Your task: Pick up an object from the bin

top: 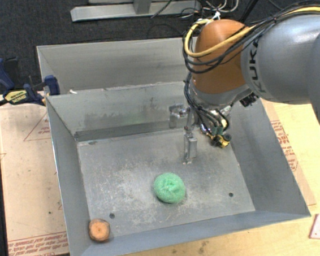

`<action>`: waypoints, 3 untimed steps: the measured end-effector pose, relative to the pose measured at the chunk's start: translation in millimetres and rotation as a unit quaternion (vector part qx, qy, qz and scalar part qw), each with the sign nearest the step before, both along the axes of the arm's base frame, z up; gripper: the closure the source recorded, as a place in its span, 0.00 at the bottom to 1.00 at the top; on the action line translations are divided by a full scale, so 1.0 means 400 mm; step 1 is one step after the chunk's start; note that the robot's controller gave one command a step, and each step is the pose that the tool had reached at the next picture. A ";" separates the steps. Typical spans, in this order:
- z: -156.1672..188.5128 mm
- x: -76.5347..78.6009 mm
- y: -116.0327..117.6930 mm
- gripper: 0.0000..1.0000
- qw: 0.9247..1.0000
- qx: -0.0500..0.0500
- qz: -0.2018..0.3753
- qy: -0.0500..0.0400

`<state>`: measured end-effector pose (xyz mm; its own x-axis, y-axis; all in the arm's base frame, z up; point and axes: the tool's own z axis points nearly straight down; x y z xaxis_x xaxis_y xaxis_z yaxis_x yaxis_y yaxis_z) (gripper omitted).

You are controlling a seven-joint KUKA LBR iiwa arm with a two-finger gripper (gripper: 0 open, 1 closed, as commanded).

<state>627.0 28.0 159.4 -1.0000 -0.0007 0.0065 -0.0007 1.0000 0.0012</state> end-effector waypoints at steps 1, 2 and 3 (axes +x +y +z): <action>0.013 0.004 0.000 0.00 1.000 0.000 0.000 -0.004; -0.098 -0.073 -0.014 0.00 1.000 0.000 0.011 -0.008; -0.195 -0.105 0.007 0.00 1.000 0.000 -0.027 -0.003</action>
Offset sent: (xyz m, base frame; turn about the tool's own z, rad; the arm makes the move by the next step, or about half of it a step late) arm -0.0624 -0.0128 -0.0865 -0.0434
